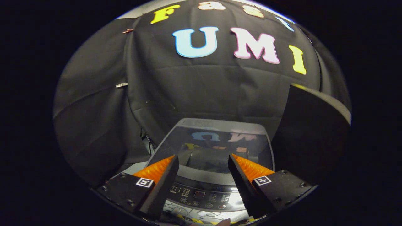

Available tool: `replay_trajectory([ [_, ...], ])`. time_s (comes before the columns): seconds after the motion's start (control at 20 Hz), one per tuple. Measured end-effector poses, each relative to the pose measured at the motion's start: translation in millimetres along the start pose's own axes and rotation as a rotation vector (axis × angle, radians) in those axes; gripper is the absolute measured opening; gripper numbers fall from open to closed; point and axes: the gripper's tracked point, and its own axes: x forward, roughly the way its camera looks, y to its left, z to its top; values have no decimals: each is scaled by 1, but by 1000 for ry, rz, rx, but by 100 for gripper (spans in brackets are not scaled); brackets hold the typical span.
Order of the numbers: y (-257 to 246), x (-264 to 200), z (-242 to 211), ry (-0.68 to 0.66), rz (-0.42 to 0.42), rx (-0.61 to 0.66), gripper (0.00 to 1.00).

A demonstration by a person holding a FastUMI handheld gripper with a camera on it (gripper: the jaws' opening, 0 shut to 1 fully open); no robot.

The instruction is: Put the clothes into the washing machine and then close the washing machine lid.

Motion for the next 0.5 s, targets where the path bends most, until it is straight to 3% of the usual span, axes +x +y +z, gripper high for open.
replay_trajectory([
  [0.5,-25,-149,83,-316,33,-13,100],
])
